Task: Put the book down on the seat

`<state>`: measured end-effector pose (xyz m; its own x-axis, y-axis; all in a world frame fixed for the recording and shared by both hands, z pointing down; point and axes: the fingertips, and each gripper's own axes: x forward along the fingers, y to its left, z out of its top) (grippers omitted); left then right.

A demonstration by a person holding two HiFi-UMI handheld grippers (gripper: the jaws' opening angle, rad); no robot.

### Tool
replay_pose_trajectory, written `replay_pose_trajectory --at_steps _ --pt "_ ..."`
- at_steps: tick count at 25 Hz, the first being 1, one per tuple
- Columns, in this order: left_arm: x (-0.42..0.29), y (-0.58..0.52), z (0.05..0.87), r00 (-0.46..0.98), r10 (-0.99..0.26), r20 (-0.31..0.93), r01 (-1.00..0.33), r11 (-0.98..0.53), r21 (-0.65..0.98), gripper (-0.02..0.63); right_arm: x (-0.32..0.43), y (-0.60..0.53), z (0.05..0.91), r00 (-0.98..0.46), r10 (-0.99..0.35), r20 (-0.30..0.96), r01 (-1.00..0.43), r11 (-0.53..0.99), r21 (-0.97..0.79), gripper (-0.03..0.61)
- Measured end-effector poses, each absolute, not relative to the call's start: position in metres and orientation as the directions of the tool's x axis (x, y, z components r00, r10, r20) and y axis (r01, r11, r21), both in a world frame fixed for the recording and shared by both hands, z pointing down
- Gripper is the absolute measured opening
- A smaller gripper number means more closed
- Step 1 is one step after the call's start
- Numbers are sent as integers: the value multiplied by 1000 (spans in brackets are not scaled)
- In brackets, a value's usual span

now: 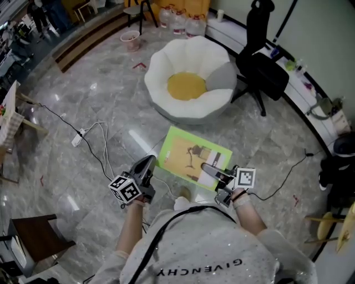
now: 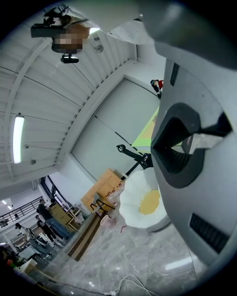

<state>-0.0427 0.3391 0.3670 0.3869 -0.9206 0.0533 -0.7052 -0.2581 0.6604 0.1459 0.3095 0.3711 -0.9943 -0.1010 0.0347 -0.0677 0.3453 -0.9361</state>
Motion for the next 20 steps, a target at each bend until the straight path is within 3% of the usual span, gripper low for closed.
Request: replay_pose_trajectory --at_steps 20 --pt "-44 236 380 483 -873 65 -630 -294 719 25 147 254 390 -973 -223 54 -115 271 -956 144"
